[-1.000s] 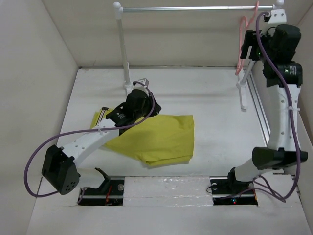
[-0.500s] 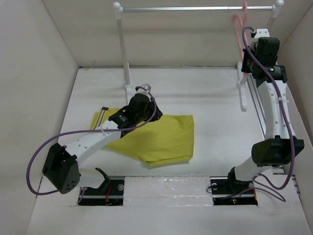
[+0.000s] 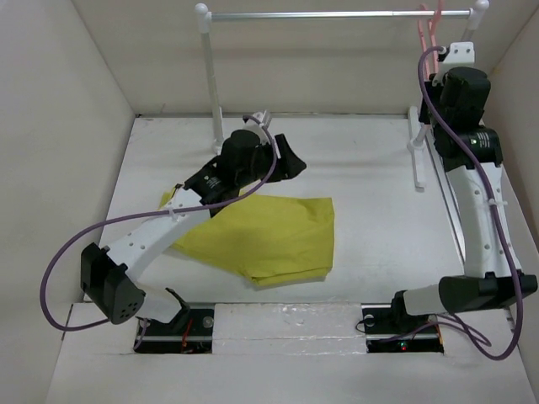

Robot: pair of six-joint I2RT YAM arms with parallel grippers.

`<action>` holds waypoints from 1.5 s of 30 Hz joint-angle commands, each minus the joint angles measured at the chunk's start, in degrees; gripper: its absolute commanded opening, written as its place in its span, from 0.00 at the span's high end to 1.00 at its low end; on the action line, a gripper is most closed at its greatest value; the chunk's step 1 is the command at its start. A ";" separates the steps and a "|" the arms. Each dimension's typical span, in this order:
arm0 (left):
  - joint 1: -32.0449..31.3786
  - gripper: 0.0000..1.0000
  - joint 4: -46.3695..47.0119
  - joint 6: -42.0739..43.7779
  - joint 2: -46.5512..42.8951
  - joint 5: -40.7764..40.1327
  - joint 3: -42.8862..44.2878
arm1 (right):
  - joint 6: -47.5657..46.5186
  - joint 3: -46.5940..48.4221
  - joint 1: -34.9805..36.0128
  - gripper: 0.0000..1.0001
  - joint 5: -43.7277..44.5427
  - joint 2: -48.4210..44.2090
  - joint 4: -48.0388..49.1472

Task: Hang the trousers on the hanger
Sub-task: Pick up the hanger from the clothesline, then place the trousers on the hanger.

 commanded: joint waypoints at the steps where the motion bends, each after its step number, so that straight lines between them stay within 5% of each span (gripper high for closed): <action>1: -1.48 0.47 0.24 -0.28 1.92 3.49 10.59 | -1.37 -3.88 2.29 1.00 4.72 -5.01 3.76; 12: -8.51 0.40 -2.58 0.95 18.42 3.05 32.66 | 3.63 -32.68 10.72 1.00 -1.16 -24.69 5.00; 19: -9.04 0.39 -2.84 -0.45 28.54 4.90 40.66 | 8.64 -40.17 17.31 1.00 -6.18 -30.50 3.60; 27: -9.57 0.37 1.99 -2.82 32.33 5.51 38.83 | 11.11 -42.90 23.20 1.00 -4.60 -30.50 2.63; 34: -9.57 0.47 14.38 -4.14 22.41 4.20 20.84 | 11.73 -43.34 25.41 1.00 0.68 -30.06 0.26; 45: -9.57 0.36 21.70 -6.08 18.07 0.33 14.99 | 10.59 -44.05 25.58 1.00 0.33 -29.27 0.87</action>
